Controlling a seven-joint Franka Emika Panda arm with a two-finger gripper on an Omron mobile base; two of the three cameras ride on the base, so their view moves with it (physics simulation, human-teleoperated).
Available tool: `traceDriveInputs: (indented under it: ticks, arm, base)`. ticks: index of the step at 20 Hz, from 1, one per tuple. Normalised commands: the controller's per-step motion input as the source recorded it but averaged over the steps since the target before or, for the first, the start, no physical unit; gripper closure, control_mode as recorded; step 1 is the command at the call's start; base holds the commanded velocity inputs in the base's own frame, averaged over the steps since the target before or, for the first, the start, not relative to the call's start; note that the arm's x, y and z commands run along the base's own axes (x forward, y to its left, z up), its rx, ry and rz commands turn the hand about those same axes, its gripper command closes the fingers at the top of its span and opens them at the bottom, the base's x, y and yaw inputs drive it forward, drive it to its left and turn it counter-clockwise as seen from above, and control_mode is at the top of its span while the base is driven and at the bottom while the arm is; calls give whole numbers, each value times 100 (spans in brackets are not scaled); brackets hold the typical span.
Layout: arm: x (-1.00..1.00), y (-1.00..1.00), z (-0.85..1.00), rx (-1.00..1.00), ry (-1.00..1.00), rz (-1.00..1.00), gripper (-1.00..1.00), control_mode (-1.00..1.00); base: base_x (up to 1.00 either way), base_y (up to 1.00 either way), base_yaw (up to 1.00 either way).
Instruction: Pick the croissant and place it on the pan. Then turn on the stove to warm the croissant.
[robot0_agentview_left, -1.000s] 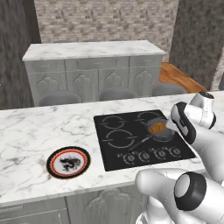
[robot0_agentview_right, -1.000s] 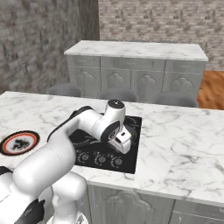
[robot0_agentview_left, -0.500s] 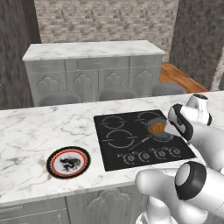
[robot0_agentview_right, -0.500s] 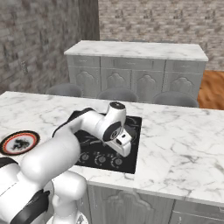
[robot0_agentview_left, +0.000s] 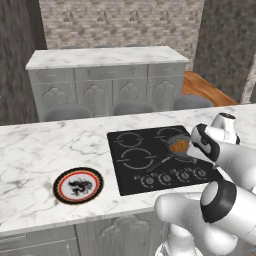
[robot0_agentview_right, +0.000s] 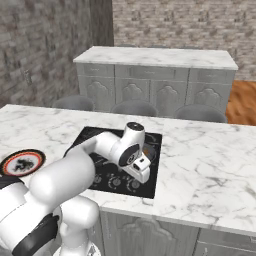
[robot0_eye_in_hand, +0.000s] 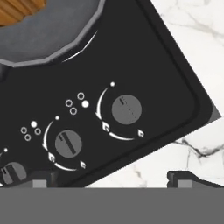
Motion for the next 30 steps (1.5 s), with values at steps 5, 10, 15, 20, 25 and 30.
traceDriveInputs:
  ticks: [5, 10, 15, 20, 25, 30]
  arm:
    - [0, 0, -20, 0, 0, 0, -100, -100]
    - [0, 0, -18, 0, 0, 0, -100, -100]
    - [0, 0, -23, 0, 0, 0, -100, -100]
    - [0, -5, -14, 0, 0, 0, -100, -100]
    - [0, -16, -4, 0, 0, 0, -100, -100]
    - [5, -8, 0, 0, 0, 0, -100, -100]
  base:
    - [0, 0, 0]
    - [0, 0, 0]
    - [0, 0, 0]
    - [0, 0, 0]
    - [0, 0, 0]
    - [0, 0, 0]
